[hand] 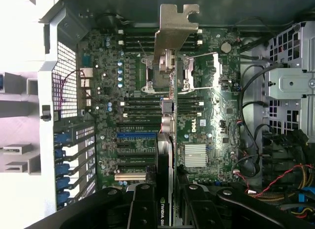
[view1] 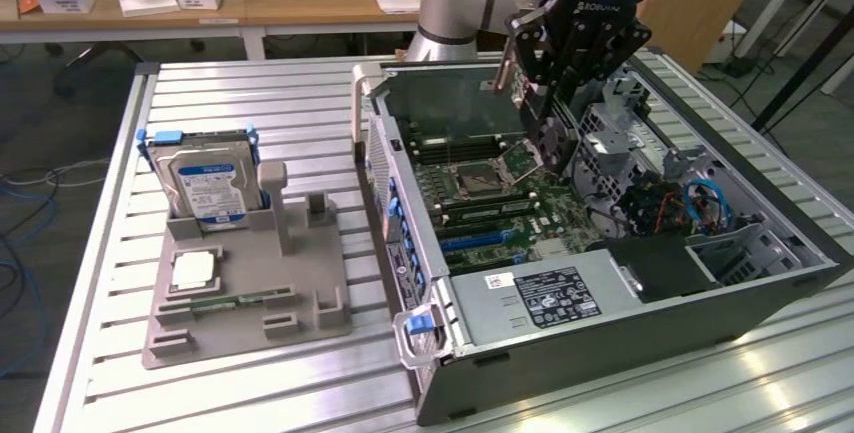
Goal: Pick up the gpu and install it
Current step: 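Insert the gpu into the slot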
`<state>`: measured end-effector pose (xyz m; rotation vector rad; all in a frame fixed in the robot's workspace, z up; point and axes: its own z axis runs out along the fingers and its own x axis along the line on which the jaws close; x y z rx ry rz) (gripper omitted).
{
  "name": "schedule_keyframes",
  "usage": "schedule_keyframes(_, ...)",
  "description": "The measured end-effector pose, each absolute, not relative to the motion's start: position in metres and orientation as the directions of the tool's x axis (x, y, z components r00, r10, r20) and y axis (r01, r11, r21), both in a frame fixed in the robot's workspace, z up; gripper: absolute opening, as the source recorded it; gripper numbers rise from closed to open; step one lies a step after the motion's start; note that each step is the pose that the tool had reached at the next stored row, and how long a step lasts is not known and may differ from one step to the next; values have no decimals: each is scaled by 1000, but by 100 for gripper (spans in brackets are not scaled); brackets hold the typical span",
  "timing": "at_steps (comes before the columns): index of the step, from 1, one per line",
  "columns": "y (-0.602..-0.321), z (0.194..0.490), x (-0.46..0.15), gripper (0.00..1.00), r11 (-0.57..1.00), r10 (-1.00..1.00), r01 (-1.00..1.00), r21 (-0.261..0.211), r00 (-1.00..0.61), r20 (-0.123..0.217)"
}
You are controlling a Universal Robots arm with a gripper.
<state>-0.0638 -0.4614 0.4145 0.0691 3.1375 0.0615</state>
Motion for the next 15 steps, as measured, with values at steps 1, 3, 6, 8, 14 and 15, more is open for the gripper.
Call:
schedule_keyframes(1,-461,414,-64,26,998,43,43,39,-999,-2)
schedule_keyframes(3,-461,414,-64,26,998,41,41,39,-999,-2)
schedule_keyframes(6,-461,414,-64,26,999,37,37,39,-999,-2)
schedule_keyframes(8,-461,414,-64,26,999,35,35,39,-999,-2)
schedule_keyframes(14,-461,414,-64,26,999,29,29,39,-1000,-2)
schedule_keyframes(15,-461,414,-64,26,999,28,28,39,-1000,-2)
